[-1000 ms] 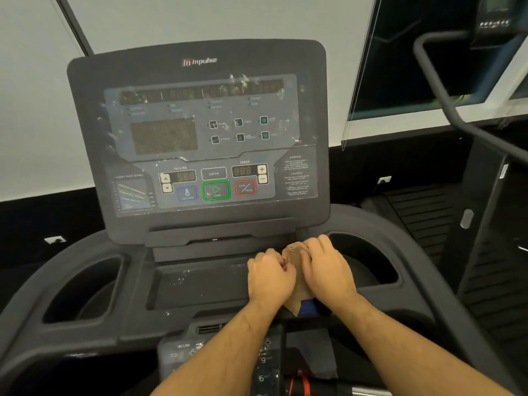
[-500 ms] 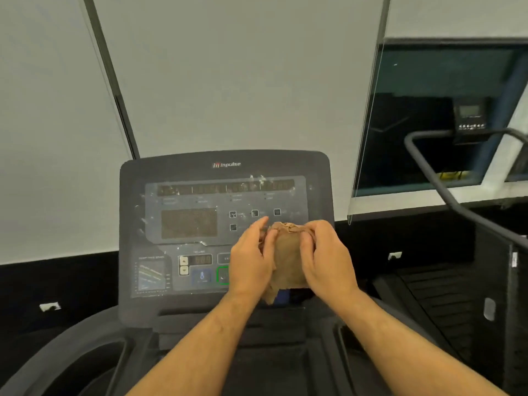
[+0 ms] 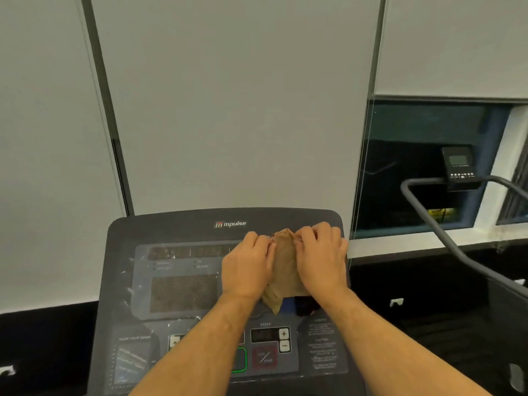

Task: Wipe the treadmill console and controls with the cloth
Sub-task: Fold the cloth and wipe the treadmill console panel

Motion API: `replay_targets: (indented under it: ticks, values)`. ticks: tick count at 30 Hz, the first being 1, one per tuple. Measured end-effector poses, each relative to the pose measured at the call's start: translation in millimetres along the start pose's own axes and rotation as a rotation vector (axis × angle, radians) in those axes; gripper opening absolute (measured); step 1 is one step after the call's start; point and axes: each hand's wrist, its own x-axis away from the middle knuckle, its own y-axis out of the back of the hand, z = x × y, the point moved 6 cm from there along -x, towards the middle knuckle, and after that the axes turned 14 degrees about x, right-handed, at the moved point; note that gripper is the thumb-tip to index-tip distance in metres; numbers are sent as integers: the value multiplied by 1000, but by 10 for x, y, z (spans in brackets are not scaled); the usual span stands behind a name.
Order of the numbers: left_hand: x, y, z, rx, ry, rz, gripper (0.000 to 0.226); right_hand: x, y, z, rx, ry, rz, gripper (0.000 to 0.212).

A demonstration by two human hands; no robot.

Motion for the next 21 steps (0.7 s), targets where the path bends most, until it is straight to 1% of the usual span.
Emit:
replay_targets:
  ticks: [1,3,4,6,8,9,10,11,12,13,14,16,17,19,21]
  values:
    - [-6,-6,17,-27,-25,-12,24,18,0,-10,1,-36,-37,10]
    - [-7,9,51,-36,-41,-35,30,59,15,-6,-7,-82,-112,22]
    - [-8,27,68,-29,-30,-29,32,79,25,25,1,-63,-142,26]
    - [-11,70,108,-23,-9,-11,33,153,-41,121,-12,11,-173,26]
    - [-9,184,131,-20,-38,6,31,289,-159,157,-114,25,-168,23]
    - [9,256,146,-31,-76,17,30,392,-221,163,-147,30,-144,28]
    - [32,328,177,-64,-118,41,31,503,-263,187,-145,56,-98,38]
    - [58,380,232,-123,-150,82,36,619,-296,226,-99,104,-46,52]
    - [90,420,314,-198,-163,144,46,706,-331,261,-27,152,2,65]
    - [135,438,418,-259,-160,228,60,745,-355,281,35,167,43,75]
    - [188,442,533,-295,-145,320,76,739,-356,299,64,138,67,80]
    - [270,432,675,-328,-127,451,101,594,-307,359,71,93,55,78]
    - [303,421,721,-319,-131,494,108,508,-286,444,90,107,47,74]
    - [331,404,777,-290,-141,519,115,396,-284,595,127,198,15,67]
    - [340,388,791,-278,-145,533,118,497,-303,587,141,274,4,66]
